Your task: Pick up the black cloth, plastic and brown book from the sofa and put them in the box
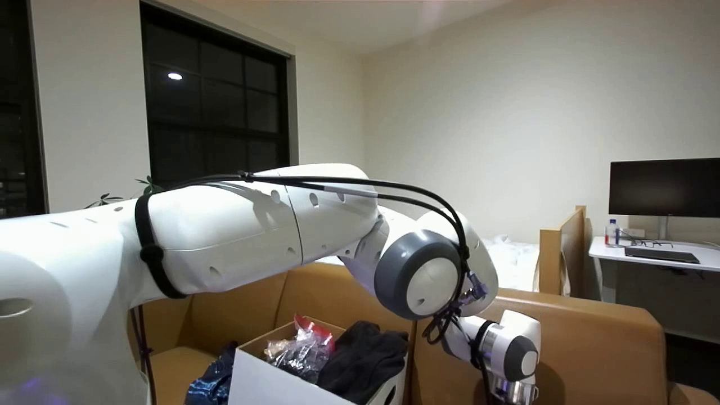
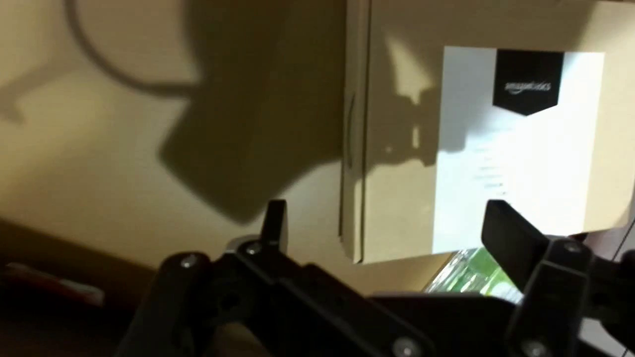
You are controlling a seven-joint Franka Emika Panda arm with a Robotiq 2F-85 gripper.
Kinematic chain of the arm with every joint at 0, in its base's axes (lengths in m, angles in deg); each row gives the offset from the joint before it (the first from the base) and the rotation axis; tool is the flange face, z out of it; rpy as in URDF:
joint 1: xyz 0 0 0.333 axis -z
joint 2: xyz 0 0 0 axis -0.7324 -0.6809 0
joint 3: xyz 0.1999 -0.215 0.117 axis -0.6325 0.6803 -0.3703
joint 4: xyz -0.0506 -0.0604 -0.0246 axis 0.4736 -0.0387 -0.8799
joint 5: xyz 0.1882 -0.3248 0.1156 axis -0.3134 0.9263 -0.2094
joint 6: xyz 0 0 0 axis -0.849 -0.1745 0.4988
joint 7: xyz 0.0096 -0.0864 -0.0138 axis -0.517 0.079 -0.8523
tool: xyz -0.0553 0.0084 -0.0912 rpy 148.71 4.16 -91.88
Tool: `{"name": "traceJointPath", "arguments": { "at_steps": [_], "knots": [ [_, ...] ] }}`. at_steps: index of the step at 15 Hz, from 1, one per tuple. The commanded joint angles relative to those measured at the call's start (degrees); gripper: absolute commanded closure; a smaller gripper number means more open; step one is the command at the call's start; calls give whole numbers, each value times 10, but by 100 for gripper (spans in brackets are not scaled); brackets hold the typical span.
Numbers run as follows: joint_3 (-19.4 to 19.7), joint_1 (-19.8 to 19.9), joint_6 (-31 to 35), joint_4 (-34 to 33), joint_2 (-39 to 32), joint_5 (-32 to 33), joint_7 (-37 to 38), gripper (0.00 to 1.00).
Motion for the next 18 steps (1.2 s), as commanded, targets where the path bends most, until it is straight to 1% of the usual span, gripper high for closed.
{"name": "traceJointPath", "arguments": {
  "at_steps": [1,2,3,4,5,7,9,10,13,15,18],
  "knots": [
    [-8,12,-118,-89,-74,-9,-80,0],
    [-4,15,-159,-106,-87,-9,-91,0],
    [14,18,-174,-55,-55,-25,-103,0],
    [17,26,-201,-68,-66,-29,-111,0],
    [53,9,-217,-79,-69,-71,-132,0],
    [68,7,-229,-89,-69,-104,-141,0],
    [76,10,-224,-106,-69,-147,-123,0],
    [73,14,-218,-118,-69,-174,-108,0],
    [79,3,-191,-142,-68,-235,-40,0],
    [91,-13,-161,-153,-67,-251,17,0],
    [116,-50,-92,-140,-67,-241,107,0]
  ]
}}
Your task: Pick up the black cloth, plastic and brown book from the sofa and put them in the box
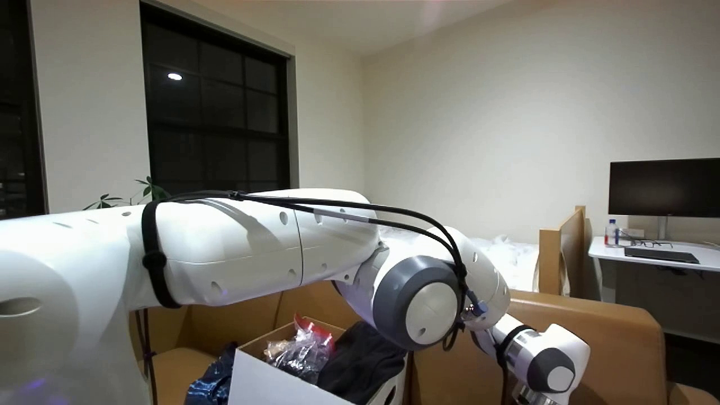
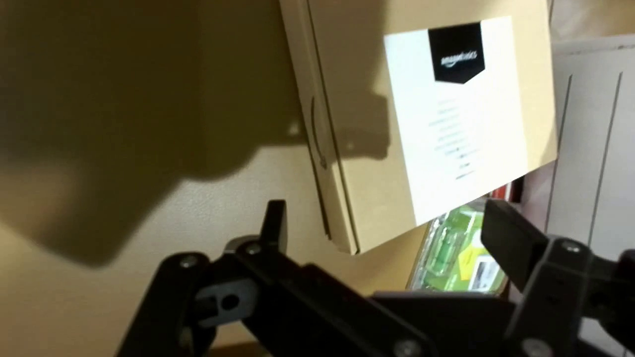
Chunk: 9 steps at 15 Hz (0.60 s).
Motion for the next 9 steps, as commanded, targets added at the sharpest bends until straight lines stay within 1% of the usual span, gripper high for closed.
{"name": "traceJointPath", "arguments": {
  "at_steps": [1,5,7,9],
  "knots": [
    [35,-44,77,17,-1,-4,109,0],
    [71,-99,141,47,-4,12,247,0],
    [92,-121,138,66,-5,18,314,0],
    [110,-133,128,82,-6,22,370,0]
  ]
}}
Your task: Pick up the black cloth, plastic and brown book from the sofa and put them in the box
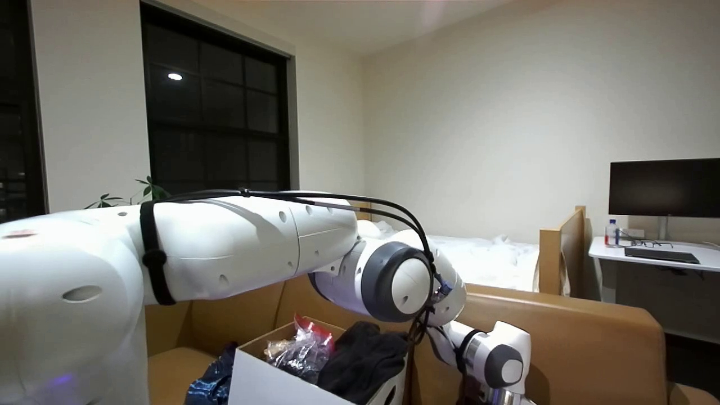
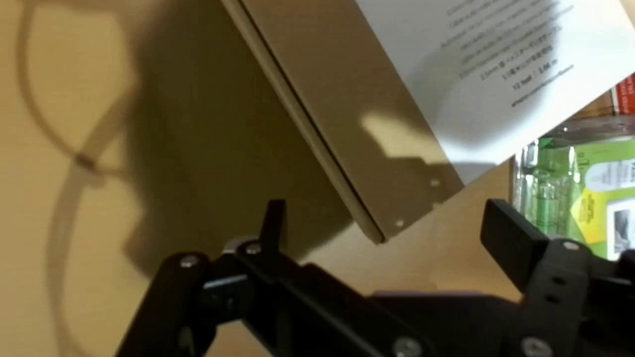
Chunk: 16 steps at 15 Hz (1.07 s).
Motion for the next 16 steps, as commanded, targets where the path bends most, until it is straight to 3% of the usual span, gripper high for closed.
{"name": "traceJointPath", "arguments": {
  "at_steps": [1,7,11,12,16],
  "knots": [
    [34,-19,1,33,-1,14,103,0],
    [68,20,27,21,-2,-7,225,0],
    [96,19,61,30,-1,-3,333,0],
    [82,29,42,20,-1,4,281,0],
    [83,27,43,20,-1,4,288,0]
  ]
}}
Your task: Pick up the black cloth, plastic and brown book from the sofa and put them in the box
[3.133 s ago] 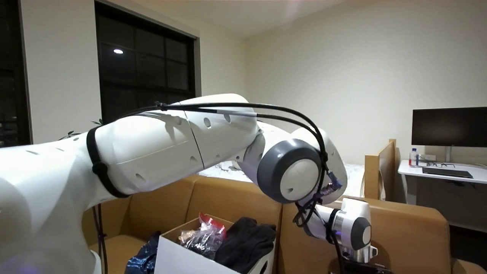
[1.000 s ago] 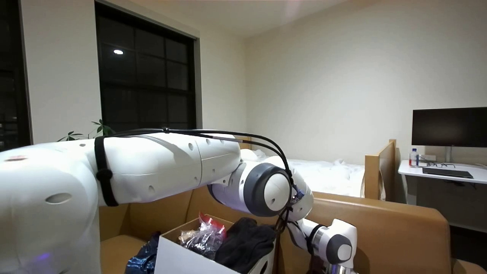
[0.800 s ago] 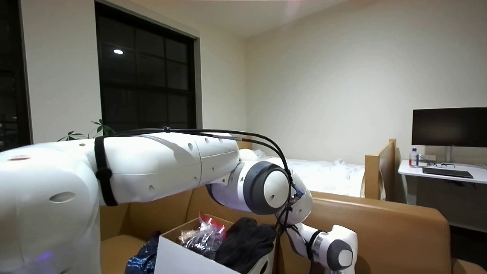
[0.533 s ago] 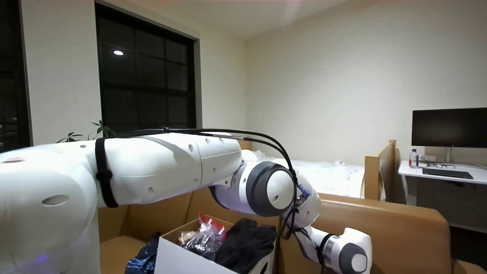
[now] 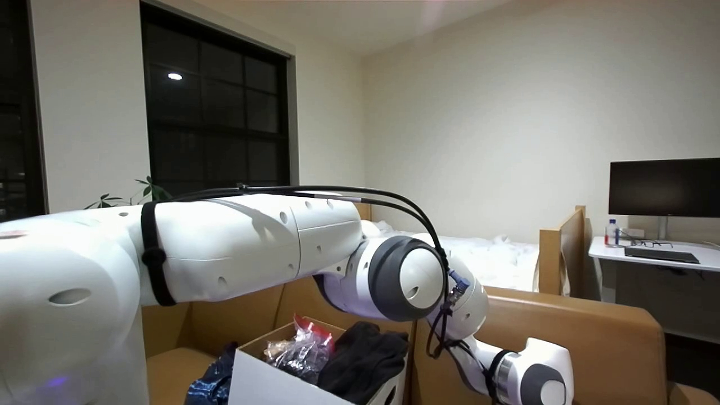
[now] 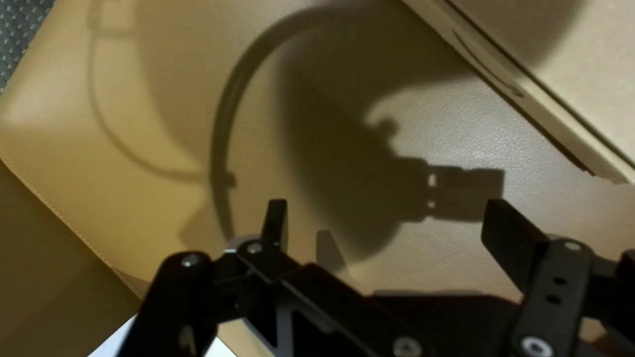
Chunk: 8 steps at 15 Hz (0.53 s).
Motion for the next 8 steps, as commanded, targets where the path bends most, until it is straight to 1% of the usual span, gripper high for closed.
{"name": "traceJointPath", "arguments": {
  "at_steps": [1,2,5,8],
  "knots": [
    [-3,-2,-6,2,0,6,-2,0],
    [-8,0,-6,4,0,3,-5,0],
    [-1,-8,-19,16,-1,16,-11,0],
    [-15,-20,-36,21,-2,39,-70,0]
  ]
}}
